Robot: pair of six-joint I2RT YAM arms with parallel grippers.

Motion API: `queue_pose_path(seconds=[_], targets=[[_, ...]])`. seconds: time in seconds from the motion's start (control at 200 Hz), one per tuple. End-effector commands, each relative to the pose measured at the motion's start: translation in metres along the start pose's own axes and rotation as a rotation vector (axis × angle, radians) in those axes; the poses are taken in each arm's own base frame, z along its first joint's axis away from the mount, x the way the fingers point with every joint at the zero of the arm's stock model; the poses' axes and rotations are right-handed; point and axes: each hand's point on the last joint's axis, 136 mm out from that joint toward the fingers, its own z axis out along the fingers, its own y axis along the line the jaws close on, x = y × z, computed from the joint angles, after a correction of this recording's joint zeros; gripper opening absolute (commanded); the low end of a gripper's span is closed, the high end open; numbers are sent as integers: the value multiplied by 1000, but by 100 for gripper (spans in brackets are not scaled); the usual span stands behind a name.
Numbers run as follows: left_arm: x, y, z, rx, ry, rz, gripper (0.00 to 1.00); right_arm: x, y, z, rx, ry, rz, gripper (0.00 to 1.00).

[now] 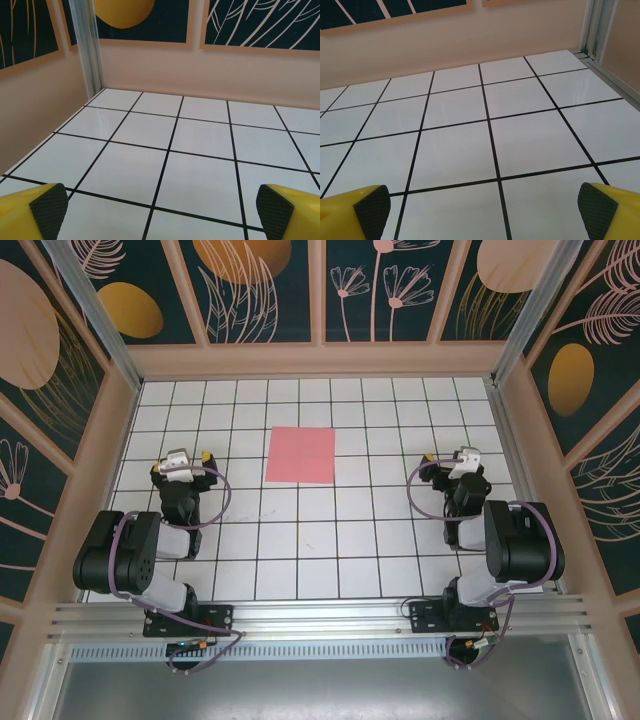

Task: Fold a paper plane with a square sheet of paper (fold left side to right side)
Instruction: Move the square sheet of paper to the center of the table.

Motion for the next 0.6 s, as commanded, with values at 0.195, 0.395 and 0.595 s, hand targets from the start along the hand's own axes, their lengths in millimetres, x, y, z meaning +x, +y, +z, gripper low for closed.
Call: queue_pose_path(seconds=[0.195, 0.395, 0.595], targets=[[-6, -2, 2, 15, -19, -16, 99, -11, 3, -1, -27, -46, -7, 99], [-6, -2, 2, 15, -18, -18, 99, -12, 3, -1, -35, -48, 0, 99], [-27, -1, 3, 1, -8, -14, 99, -28, 3, 3, -18, -28, 5, 99]])
